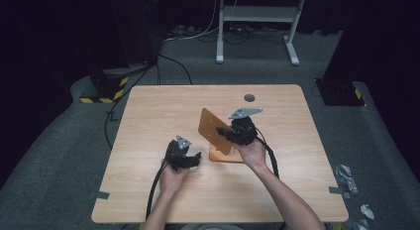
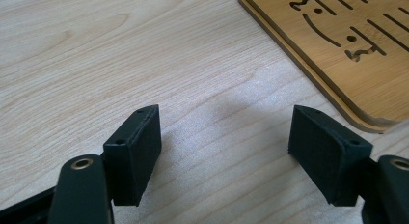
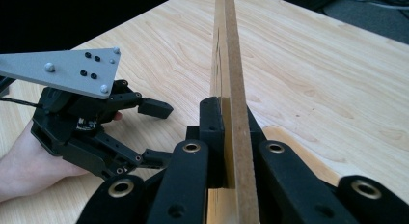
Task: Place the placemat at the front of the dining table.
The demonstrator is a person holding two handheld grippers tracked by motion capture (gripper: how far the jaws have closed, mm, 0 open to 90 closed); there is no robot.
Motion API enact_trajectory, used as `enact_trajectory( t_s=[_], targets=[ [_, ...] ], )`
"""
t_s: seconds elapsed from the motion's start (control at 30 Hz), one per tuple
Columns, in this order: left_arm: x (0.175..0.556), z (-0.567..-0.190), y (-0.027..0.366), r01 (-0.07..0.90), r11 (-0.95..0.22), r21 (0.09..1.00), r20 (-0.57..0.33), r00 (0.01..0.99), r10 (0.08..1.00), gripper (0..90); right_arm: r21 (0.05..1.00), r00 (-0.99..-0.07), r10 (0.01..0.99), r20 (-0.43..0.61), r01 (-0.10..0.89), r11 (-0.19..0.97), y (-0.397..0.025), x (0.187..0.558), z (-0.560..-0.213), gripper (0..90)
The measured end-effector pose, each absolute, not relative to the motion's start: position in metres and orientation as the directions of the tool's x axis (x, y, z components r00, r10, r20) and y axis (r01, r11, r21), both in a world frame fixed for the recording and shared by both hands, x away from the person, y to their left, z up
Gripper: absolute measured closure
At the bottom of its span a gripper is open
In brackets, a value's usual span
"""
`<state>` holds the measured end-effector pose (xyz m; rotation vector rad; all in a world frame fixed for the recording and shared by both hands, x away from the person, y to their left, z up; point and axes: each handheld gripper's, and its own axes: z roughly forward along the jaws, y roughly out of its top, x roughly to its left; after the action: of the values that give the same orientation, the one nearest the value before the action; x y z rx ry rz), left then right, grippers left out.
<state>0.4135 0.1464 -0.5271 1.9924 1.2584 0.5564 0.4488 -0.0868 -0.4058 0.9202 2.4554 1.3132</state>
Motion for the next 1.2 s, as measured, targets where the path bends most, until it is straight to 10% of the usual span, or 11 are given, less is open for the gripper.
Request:
enact_trajectory(
  t_s=[1.2],
  targets=[
    [0.414,-0.527,0.147,0.596,-0.284,0.751,-0.005,0.436,0.900,26.2,0.821,-0.799,0.593,0.098,0.401,0.405,-0.116,0.440,-0.387,86.6]
  ],
)
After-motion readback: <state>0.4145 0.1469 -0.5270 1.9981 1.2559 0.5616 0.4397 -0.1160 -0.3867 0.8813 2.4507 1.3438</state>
